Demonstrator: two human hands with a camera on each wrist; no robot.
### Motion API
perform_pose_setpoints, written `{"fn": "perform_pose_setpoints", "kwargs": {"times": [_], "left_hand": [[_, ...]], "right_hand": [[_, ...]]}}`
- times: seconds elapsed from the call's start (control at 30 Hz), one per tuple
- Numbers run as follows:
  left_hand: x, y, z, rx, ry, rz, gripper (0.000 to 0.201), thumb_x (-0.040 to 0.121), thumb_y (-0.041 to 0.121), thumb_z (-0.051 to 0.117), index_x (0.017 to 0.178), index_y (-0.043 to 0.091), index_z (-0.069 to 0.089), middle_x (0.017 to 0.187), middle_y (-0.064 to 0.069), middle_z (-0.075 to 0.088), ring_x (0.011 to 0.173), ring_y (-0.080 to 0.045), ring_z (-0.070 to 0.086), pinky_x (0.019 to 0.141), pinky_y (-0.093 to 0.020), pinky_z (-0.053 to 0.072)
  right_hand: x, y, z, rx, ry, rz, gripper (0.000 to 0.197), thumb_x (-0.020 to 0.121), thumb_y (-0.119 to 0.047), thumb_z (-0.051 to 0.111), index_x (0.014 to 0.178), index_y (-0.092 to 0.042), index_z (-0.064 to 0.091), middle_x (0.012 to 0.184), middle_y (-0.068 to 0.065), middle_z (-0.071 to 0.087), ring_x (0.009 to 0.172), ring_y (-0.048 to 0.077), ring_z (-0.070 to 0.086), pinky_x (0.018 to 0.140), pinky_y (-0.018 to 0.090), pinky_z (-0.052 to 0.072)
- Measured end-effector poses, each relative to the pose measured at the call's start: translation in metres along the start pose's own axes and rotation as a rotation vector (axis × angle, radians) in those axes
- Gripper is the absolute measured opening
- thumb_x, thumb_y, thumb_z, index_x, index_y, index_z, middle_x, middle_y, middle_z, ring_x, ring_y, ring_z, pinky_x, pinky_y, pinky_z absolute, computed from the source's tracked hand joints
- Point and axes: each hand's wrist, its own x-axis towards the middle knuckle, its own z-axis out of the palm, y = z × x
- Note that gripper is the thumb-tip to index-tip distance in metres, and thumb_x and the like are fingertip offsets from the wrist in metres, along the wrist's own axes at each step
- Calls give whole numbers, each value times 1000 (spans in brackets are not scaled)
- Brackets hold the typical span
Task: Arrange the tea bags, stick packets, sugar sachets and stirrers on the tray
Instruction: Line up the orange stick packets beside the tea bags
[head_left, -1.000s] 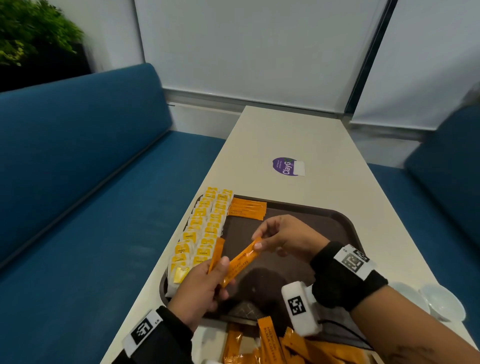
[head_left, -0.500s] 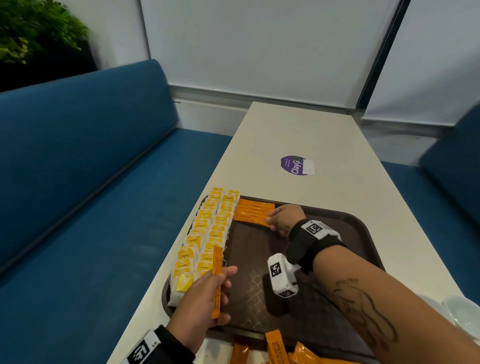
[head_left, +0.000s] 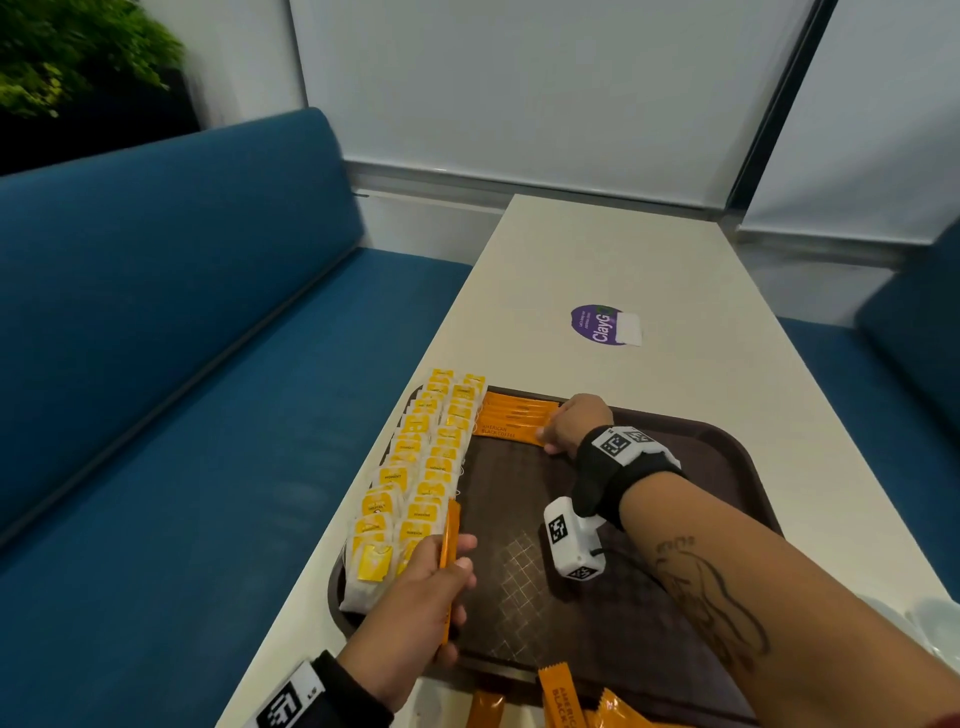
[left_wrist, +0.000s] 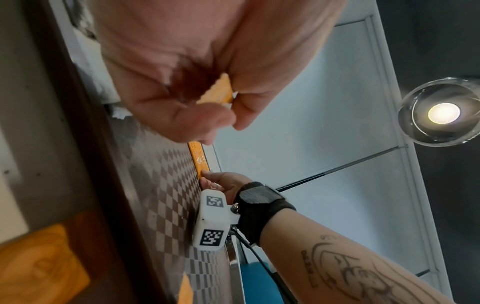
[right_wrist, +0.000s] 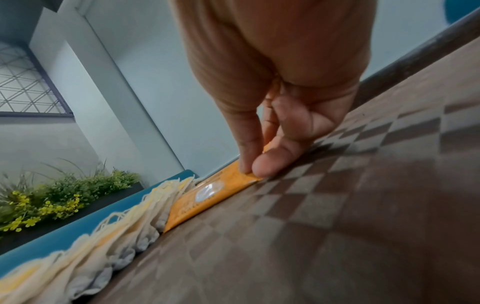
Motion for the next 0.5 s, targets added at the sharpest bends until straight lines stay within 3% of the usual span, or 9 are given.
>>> {"fn": "perform_pose_setpoints", "kwargs": {"times": [0.03, 0.17, 0.23, 0.3, 0.4, 0.43, 0.5], "left_hand": [[0, 0, 0, -4, 10, -1, 17, 97, 19, 45, 109, 28, 54, 91, -4, 52, 68, -13, 46, 44, -20, 37], [-1, 0, -1, 1, 5, 25, 11, 95, 14, 46, 103, 18, 53, 87, -6, 53, 61, -11, 46, 41, -20, 34], [-2, 0, -1, 22, -10, 48, 10, 96, 17, 47, 100, 14, 56, 85, -5, 53, 62, -11, 47, 41, -20, 36], [-3, 0, -2, 58, -26, 64, 13, 95, 19, 50, 97, 13, 61, 80, -4, 52, 64, -11, 48, 44, -18, 40], [-5, 2, -3, 77, -43, 88, 14, 93, 18, 55, 92, 17, 69, 73, -3, 53, 64, -10, 49, 47, -17, 43], [-5, 3, -3, 73, -46, 92, 14, 92, 18, 57, 91, 18, 71, 71, -2, 53, 63, -9, 50, 47, -17, 43], [-6, 5, -4, 68, -54, 96, 12, 90, 16, 59, 91, 17, 71, 64, 0, 54, 60, -9, 51, 46, -18, 44]], "right_hand": [[1, 0, 0, -25, 6, -15, 25, 88, -24, 64, 107, -8, 66, 99, 3, 73, 91, 13, 67, 88, 27, 51], [7, 7, 0, 18, -85, -112, 25, 87, -2, 58, 111, 6, 62, 109, 20, 67, 60, 12, 56, 57, 21, 50], [6, 10, -1, -7, -71, -135, 25, 87, -2, 58, 111, 6, 62, 109, 20, 67, 59, 12, 53, 55, 20, 47], [5, 9, -2, -29, -65, -143, 26, 86, -5, 62, 110, 3, 63, 110, 19, 66, 67, 15, 55, 63, 23, 49], [4, 11, -4, -80, -47, -111, 28, 80, -14, 73, 105, -4, 63, 110, 16, 66, 94, 23, 63, 90, 33, 52], [1, 12, -4, -40, -38, -114, 24, 79, -15, 75, 98, -7, 63, 109, 15, 66, 98, 26, 63, 93, 37, 51], [-12, 11, -9, 124, -53, -177, 19, 79, -13, 75, 90, -11, 59, 103, 12, 65, 92, 23, 63, 85, 35, 54]]}}
